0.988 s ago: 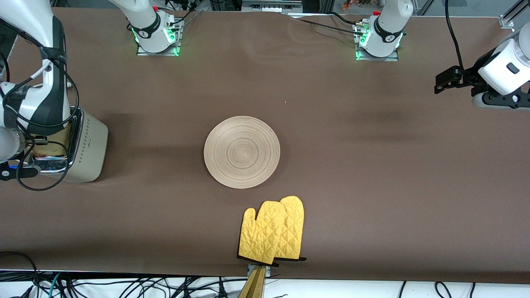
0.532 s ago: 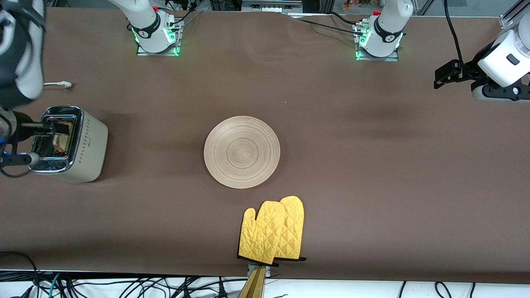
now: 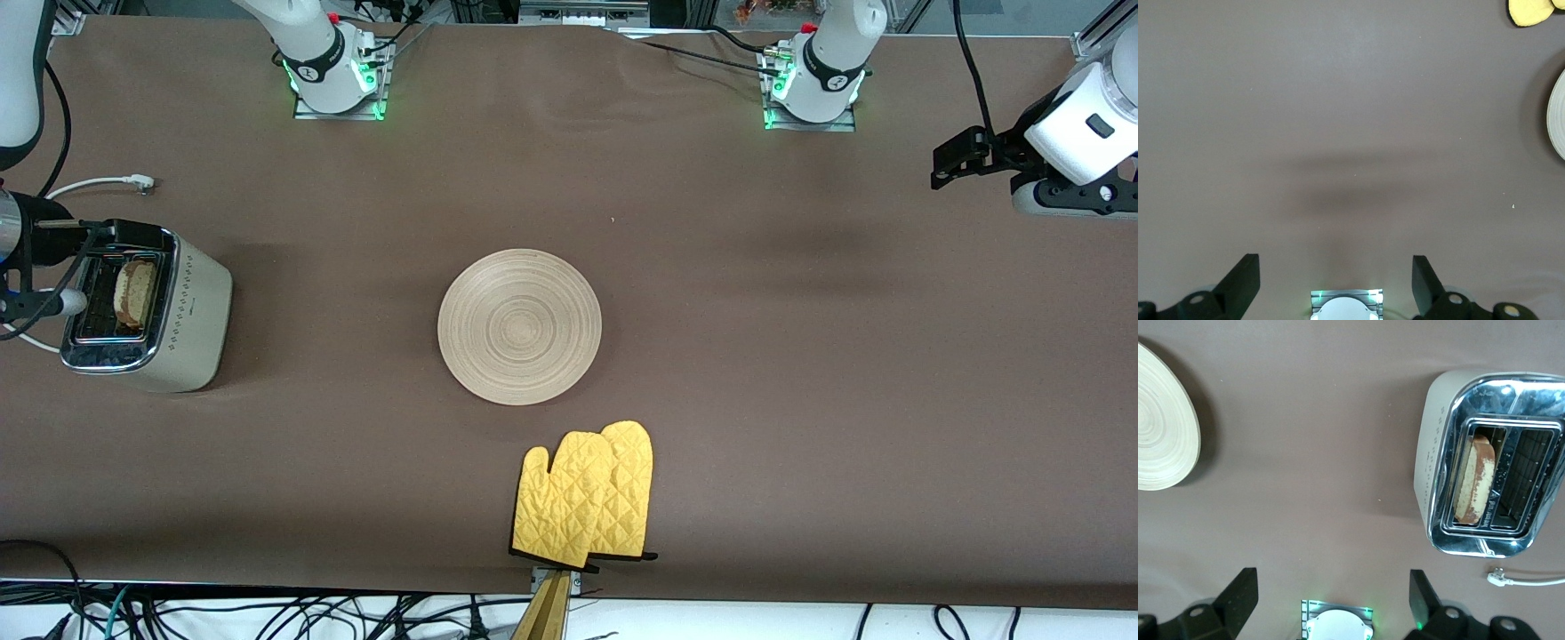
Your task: Move plate and put bread in toaster
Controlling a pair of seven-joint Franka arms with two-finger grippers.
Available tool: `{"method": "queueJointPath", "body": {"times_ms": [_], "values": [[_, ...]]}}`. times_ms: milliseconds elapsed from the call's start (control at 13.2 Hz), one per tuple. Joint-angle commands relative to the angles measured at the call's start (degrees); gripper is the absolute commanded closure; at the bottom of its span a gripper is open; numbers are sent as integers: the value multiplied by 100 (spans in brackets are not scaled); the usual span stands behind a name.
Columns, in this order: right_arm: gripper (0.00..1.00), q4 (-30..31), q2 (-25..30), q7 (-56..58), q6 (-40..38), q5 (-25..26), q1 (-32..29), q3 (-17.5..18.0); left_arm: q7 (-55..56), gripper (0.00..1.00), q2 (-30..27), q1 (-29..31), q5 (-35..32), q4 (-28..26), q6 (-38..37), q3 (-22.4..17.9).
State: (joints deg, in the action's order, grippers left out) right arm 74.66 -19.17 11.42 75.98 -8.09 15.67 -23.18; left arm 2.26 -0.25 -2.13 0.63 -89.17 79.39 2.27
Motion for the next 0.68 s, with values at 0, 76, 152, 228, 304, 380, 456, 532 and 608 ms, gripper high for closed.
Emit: {"method": "queueJointPath", "body": {"times_ms": [0,76,152,228,304,380,456,532,608], "values": [[0,649,586,-35,755,227,-97,486,82,0,-116,-94,-168,-154,-11,-51],[0,1220,999,-35,1335,464,-447,960,82,0,-116,-94,-168,-154,-11,-51],[0,1827,1351,-157,1793,666,-894,1521,82,0,-125,-86,-168,-162,-11,-51],[0,2311,1728,-506,2137,738,-1299,1953,82,0,-125,-86,-168,-163,-11,-51],[0,2621,1941,-910,2227,730,-1451,2105,82,0,-125,-86,-168,-189,-11,-60],[0,2589,1952,-966,2220,721,-1461,2107,82,0,-133,-86,-168,-215,-11,-60],[0,2449,1926,-932,2150,721,-1461,2107,82,0,-133,-86,-168,-224,-11,-60],[0,2413,1969,-923,2123,712,-1461,2107,82,0,-133,-86,-168,-224,-11,-60],[0,2326,1952,-922,2053,721,-1461,2098,82,0,-133,-86,-168,-224,-2,-60]]}}
